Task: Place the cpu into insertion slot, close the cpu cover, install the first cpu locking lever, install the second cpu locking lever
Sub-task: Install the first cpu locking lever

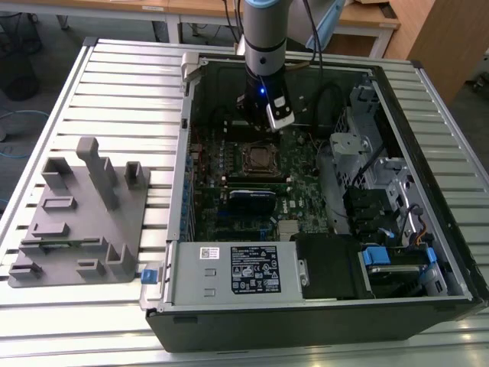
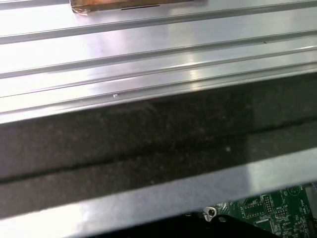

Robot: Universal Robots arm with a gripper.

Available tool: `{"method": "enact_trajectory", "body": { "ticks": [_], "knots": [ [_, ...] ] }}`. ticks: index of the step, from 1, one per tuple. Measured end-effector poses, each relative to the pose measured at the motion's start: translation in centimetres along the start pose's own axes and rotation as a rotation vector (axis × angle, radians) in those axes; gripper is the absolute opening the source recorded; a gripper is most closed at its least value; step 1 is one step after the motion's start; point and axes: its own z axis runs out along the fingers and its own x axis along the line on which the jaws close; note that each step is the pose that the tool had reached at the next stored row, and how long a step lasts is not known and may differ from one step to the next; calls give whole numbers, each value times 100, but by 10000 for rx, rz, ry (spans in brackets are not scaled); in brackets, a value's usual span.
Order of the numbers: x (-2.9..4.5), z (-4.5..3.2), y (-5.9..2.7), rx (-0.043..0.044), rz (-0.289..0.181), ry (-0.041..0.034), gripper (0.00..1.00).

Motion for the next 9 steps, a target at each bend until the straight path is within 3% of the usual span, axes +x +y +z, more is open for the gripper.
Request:
{"method": "enact_trajectory", "body": {
  "ticks": [6,9],
  "knots": [
    [1,4,3,0,2,-1,11],
    [4,18,1,5,1,-41,11]
  ]
}}
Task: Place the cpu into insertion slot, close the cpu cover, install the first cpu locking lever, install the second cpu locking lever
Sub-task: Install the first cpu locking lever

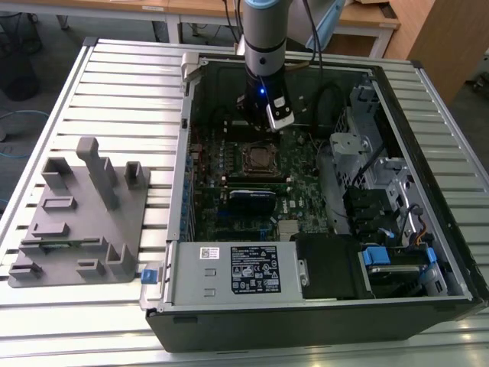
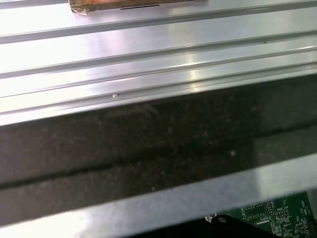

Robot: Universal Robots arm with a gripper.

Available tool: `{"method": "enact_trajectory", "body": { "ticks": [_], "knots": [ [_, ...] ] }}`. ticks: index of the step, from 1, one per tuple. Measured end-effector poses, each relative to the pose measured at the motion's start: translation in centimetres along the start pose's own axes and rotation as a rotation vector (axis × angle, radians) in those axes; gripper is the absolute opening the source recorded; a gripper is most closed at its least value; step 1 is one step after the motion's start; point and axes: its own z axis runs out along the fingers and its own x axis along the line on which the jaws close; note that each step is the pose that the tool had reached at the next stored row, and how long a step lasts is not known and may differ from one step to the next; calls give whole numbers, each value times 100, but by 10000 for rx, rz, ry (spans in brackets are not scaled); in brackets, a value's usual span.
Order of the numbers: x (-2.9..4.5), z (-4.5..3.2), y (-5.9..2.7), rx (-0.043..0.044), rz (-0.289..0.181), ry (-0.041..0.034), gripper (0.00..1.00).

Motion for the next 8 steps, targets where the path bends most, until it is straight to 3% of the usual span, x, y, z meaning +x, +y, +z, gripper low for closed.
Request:
{"method": "enact_trajectory", "body": {
  "ticks": [5,8],
  "knots": [
    [2,18,-3,11,-32,-164,11],
    [11,20,4,1,-38,-206,11]
  ]
}}
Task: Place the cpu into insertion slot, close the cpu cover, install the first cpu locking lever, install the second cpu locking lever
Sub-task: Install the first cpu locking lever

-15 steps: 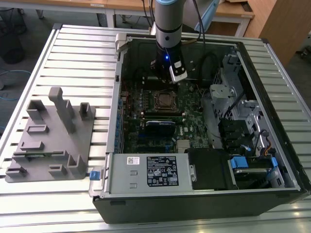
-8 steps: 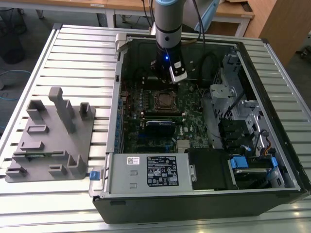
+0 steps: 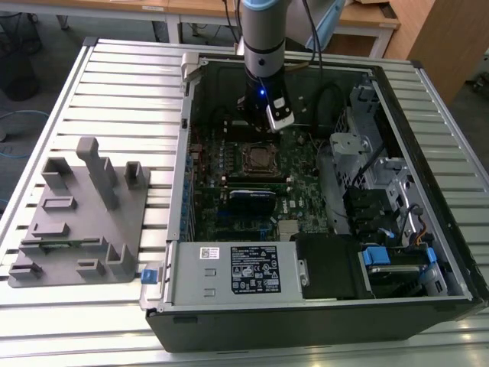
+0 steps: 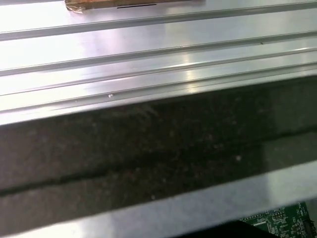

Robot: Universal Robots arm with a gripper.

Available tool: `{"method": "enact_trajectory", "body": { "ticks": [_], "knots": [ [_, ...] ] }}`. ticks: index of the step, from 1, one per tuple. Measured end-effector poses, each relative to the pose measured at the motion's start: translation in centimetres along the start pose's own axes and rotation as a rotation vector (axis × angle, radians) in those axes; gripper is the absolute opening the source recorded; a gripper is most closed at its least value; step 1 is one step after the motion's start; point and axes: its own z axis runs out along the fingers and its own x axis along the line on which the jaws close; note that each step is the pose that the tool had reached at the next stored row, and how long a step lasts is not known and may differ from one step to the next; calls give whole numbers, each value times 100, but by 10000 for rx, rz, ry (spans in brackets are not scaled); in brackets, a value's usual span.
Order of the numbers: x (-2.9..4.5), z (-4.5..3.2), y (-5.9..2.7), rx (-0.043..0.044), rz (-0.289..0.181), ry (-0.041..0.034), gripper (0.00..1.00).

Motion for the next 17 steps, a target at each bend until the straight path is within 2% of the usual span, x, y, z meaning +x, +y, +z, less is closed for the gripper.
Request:
{"method": "enact_trajectory", "body": {
  "ticks": [9,17],
  "knots": [
    [52,3,1,-24,-14,-100,11],
    [59,30,-5,-35,-46,-282,11]
  ]
}}
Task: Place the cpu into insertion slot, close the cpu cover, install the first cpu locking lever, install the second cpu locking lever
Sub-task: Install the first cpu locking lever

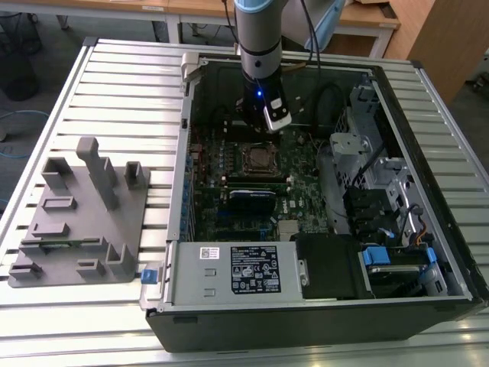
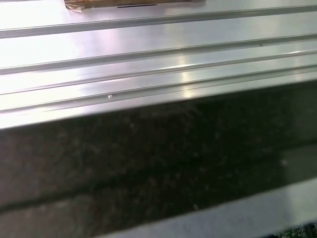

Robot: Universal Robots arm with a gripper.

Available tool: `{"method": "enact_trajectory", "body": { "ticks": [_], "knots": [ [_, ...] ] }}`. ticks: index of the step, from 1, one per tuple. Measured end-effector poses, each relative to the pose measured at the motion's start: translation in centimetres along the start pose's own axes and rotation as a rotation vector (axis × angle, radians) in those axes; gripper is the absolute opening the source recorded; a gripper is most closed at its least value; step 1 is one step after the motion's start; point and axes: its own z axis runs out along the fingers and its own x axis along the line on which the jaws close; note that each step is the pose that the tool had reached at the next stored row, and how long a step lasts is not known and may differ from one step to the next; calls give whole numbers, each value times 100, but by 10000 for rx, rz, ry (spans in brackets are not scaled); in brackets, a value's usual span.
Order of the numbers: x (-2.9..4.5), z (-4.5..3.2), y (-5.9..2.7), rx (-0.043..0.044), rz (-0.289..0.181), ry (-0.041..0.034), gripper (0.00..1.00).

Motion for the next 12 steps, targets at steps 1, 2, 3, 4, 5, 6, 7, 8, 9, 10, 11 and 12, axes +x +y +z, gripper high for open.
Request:
{"method": "enact_trajectory", "body": {
  "ticks": [1,2,3,4,5,6,7,8,9,10,11,12],
  "knots": [
    [1,2,0,4,-3,-16,11],
    [3,4,-1,5,-6,-35,11],
    [7,7,-3,3,-10,-57,11],
    [13,10,-5,0,-14,-80,11],
    [20,12,-7,-5,-17,-102,11],
    [26,14,-8,-7,-20,-117,11],
    [31,15,-9,-8,-22,-131,11],
    [38,14,-11,-10,-24,-143,11],
    [43,12,-12,-10,-25,-149,11],
    [46,12,-12,-11,-25,-155,11],
    [47,11,-13,-13,-26,-157,11],
    [48,7,-13,-12,-27,-158,11]
  ]
}}
